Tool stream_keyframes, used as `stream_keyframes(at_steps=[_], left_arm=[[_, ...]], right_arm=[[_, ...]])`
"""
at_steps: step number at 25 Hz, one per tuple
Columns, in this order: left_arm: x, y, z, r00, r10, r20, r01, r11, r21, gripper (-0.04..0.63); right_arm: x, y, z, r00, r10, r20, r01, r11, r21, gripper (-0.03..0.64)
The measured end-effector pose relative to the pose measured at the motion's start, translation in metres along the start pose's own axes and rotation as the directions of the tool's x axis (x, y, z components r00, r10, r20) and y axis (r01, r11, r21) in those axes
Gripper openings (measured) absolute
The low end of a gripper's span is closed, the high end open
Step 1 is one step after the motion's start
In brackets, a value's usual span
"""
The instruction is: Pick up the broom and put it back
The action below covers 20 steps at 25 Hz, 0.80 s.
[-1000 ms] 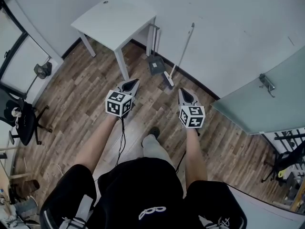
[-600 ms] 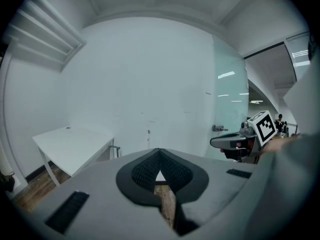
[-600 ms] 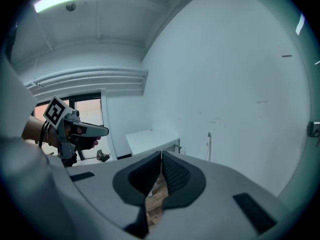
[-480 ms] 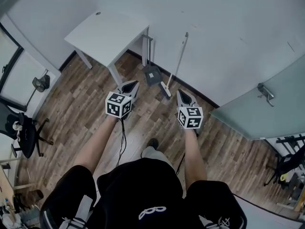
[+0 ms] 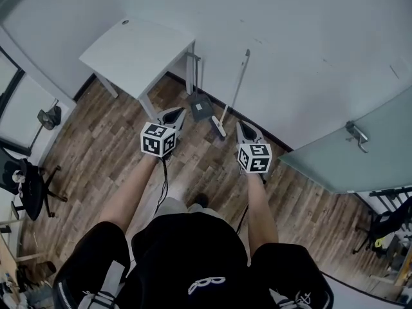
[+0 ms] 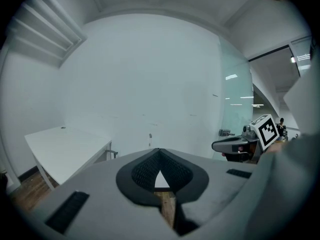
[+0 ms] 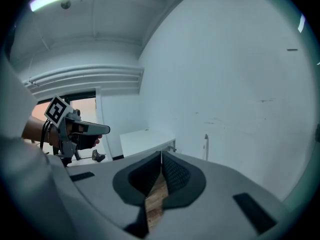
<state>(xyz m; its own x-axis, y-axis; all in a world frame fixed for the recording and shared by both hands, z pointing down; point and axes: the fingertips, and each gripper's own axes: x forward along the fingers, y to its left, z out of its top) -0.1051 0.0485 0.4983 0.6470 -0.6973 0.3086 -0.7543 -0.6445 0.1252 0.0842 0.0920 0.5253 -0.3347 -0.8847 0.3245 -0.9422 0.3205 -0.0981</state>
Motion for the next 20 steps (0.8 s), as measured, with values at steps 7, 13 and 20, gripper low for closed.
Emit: stream_keyframes(at_steps=[7, 13, 20], left_arm=[[0.028, 0.004, 0.005, 0.999, -0.037, 0.012, 0.037, 0.999, -0.034, 0.017], [0.071, 0.021, 0.006, 0.996, -0.089, 0.006, 0.089, 0.995, -0.043, 0.017], [0.141, 0.074, 0.020, 0.989, -0.148, -0.019, 0.147, 0.988, -0.050, 0.017]], right_arm=[[0.013, -0.017, 0.001, 0.999, -0.031, -0.019, 0.031, 1.000, -0.002, 0.025], [0.043, -0.036, 0.003, 0.997, -0.074, -0.038, 0.075, 0.997, 0.002, 0.025], [0.110, -0.061, 0.016, 0.989, -0.130, -0.066, 0.132, 0.991, 0.032, 0.025]])
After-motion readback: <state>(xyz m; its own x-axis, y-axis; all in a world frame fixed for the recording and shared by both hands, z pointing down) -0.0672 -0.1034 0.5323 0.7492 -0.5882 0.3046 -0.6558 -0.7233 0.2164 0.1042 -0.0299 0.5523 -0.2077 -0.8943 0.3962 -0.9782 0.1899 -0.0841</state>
